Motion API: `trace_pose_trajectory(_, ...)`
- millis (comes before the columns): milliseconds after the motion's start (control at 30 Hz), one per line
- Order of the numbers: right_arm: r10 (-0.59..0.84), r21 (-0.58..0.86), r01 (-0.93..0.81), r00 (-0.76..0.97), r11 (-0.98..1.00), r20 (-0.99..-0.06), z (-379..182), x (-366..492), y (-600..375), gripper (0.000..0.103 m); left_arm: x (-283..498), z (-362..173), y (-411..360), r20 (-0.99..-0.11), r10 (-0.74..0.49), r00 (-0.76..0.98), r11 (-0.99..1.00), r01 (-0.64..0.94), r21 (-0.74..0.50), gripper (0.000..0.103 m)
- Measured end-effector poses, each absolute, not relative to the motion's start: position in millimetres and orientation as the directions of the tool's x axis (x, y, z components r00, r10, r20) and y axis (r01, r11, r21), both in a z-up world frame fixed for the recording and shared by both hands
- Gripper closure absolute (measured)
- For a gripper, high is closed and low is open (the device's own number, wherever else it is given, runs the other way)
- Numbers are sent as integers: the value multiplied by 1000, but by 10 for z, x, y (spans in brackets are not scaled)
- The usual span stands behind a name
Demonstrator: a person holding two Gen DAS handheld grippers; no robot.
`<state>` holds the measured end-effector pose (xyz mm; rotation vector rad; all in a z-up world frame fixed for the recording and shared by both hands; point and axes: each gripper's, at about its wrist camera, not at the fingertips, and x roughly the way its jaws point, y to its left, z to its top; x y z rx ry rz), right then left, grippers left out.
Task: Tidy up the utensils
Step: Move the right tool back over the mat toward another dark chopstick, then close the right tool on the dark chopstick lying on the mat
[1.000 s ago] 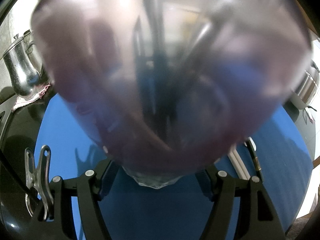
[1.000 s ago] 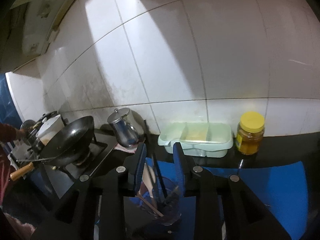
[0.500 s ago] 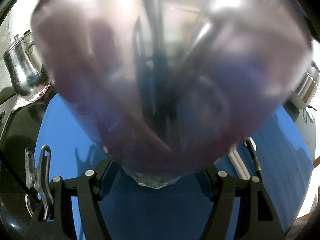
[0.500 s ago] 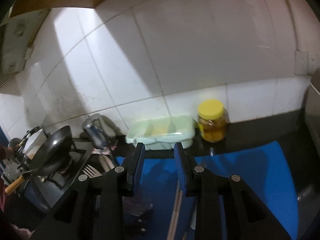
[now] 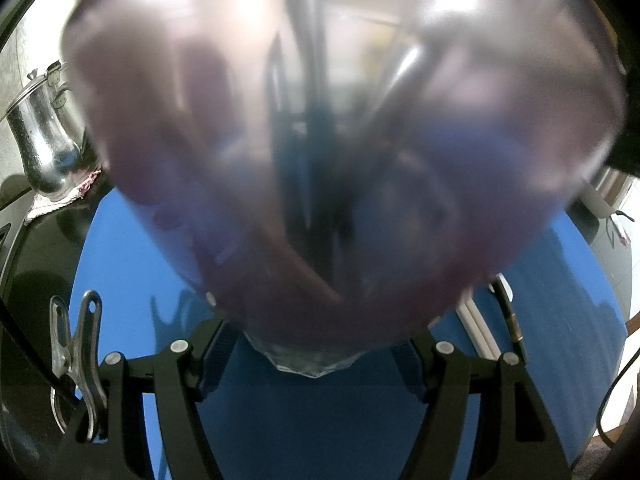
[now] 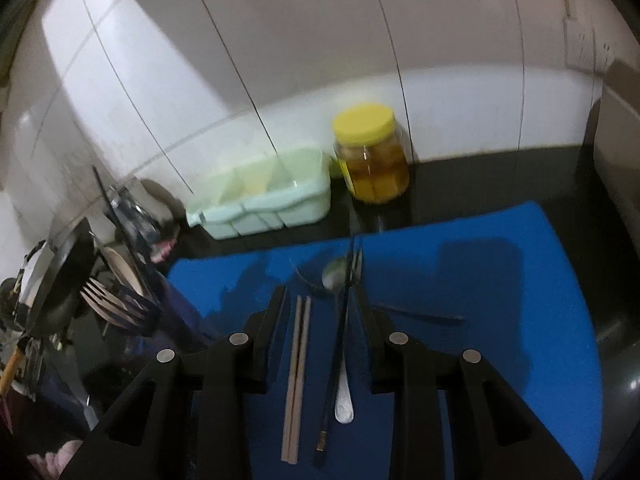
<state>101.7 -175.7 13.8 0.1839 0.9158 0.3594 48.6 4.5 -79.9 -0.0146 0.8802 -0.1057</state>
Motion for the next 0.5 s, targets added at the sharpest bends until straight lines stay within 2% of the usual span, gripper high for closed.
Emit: trace_pose_trajectory(500,374,337,-162,389,928,-842,-442,1319,-1687,72,483,-801,59,-768,-99,632,995,86,-57,29)
